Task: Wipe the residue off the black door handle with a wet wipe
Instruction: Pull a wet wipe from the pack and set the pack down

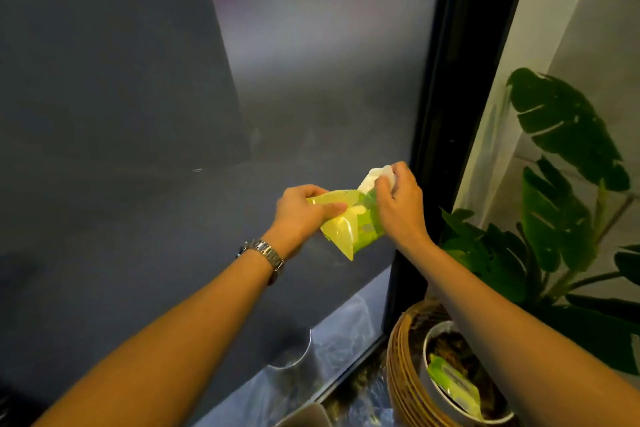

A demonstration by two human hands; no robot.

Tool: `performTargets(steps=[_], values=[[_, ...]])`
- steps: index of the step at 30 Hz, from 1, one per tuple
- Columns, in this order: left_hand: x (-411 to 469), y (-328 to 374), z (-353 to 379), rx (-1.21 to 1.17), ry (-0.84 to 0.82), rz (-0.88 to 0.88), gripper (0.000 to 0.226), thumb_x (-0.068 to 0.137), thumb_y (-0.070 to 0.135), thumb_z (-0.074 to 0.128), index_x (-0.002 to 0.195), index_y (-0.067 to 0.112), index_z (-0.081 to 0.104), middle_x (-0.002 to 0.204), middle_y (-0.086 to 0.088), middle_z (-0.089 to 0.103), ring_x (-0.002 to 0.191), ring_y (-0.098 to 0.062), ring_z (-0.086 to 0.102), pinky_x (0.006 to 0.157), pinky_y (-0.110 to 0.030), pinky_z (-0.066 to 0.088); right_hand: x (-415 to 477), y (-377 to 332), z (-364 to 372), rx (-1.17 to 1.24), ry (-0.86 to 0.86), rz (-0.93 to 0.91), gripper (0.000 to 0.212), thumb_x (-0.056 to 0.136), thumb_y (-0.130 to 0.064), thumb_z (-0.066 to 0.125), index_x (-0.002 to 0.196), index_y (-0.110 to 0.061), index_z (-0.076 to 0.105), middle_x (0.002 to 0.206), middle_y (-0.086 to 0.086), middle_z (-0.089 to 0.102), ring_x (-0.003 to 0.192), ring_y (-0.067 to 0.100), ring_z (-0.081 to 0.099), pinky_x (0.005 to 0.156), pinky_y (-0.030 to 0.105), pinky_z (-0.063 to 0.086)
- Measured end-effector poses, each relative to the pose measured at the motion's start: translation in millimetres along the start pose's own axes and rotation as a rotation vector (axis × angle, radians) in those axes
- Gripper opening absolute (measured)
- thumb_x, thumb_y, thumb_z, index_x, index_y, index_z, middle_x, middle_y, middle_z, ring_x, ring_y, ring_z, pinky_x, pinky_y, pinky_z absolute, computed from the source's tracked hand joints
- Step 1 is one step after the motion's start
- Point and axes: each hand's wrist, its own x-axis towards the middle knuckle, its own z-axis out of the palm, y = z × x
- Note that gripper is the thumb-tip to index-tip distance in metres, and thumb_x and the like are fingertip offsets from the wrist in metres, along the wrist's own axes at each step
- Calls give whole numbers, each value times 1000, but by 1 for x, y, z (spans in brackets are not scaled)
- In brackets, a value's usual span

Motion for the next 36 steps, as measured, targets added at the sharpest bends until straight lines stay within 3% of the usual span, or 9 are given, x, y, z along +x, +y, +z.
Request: performTargets(steps=[4,7,10,13,16,22,26,36], values=[[-21,16,-31,28,5,44,17,68,16,78,80,14,66,82,-10,66,75,-21,62,67,-33,53,1,-10,9,24,-25,171,15,96,-11,38,81,-8,38,85,6,44,80,22,42,60,27,24],[-33,22,-48,112,26,79,18,69,17,77,83,15,65,82,-7,64,74,-19,59,59,-25,49,-1,-19,15,70,-180,298,17,97,-14,33,81,-8,36,72,0,40,78,21,40,56,30,30],[-42,24,-58,333,74,157,23,72,22,74,92,14,66,85,-1,60,77,-16,57,56,-19,44,-7,-27,17,25,-245,241,18,97,-15,34,80,-8,35,68,0,39,71,20,40,55,30,31],[-49,24,-58,545,75,336,29,76,23,69,104,18,61,100,-2,61,93,-18,58,72,-26,46,-13,-35,16,-19,-221,172,28,96,-14,36,69,-16,27,65,0,38,58,16,36,52,32,29],[-52,25,-55,707,29,523,28,80,26,65,107,20,59,114,-3,55,103,-22,54,89,-37,45,-16,-45,17,-89,-223,139,27,95,-17,36,71,-15,26,64,0,40,62,22,39,57,33,31],[-54,32,-58,970,85,897,16,82,26,62,93,17,68,113,-6,61,103,-27,55,87,-39,37,-16,-53,16,-94,-173,110,23,96,-21,36,76,-13,29,64,0,40,68,27,43,59,34,33],[-53,31,-54,1088,-4,795,26,91,34,49,109,24,65,133,3,47,124,-18,37,101,-35,22,-19,-54,15,-91,-182,85,20,96,-20,36,80,-10,31,64,-1,42,61,23,43,53,32,33],[-48,37,-48,861,41,748,17,84,24,60,86,13,71,120,2,54,113,-15,41,94,-28,22,-20,-61,16,30,-153,75,31,97,-14,36,68,-18,26,62,-3,40,53,10,35,46,25,28]])
